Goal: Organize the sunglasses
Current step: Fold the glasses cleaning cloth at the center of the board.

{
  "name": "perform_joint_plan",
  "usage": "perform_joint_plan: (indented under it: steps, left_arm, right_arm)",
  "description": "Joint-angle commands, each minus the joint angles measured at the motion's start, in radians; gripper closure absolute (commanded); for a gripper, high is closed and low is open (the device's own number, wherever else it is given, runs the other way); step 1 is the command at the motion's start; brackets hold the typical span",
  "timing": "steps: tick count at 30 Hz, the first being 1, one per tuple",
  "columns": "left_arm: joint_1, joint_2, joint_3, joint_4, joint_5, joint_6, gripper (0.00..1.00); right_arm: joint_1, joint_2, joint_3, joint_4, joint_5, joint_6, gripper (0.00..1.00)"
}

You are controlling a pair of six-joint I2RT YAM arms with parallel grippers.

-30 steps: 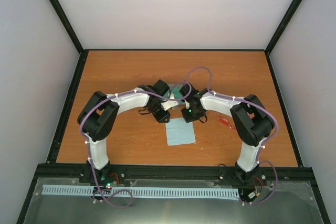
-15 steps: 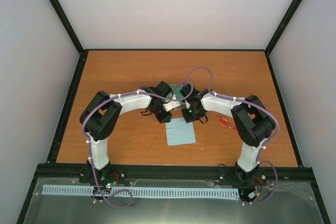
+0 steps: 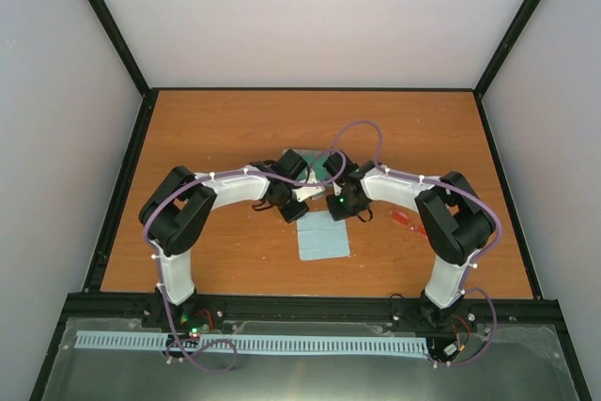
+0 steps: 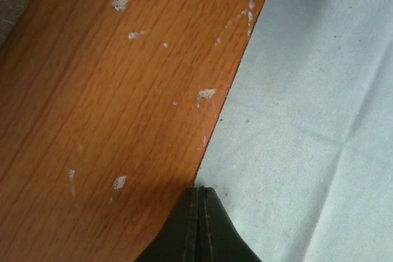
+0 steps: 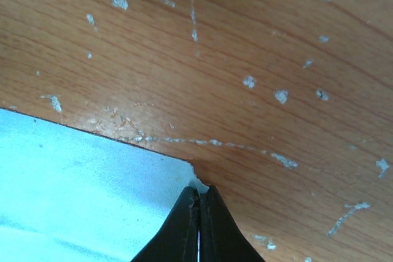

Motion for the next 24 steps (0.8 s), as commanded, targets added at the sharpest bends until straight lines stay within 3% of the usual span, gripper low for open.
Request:
perform_joint_plan:
  steps: [1,16,17,19,24]
  left_arm:
    - [-0.022,0.015,-0.039,-0.070,-0.031,0.005,1.00]
    - [-0.023,-0.067,0.072,-0.109,-0.046,-0.001,1.00]
    - [-0.023,-0.061,0.074,-0.109,-0.048,-0.004,0.98]
    - [-0.023,-0.049,0.064,-0.102,-0.062,-0.009,0.81]
    - [-0.023,-0.028,0.036,-0.087,-0.076,-0.005,0.74]
  right_arm:
    - [-0.004,-0.027,-0.023,-0.005,0.019,0.015,0.97]
    - [-0.006,-0.095,-0.028,0.038,0.034,0.010,0.97]
    - [-0.005,-0.093,-0.026,0.037,0.035,0.009,0.97]
    - [-0.006,-0.087,-0.026,0.035,0.032,0.008,0.97]
    - [-0.005,-0.079,-0.028,0.034,0.035,0.010,0.97]
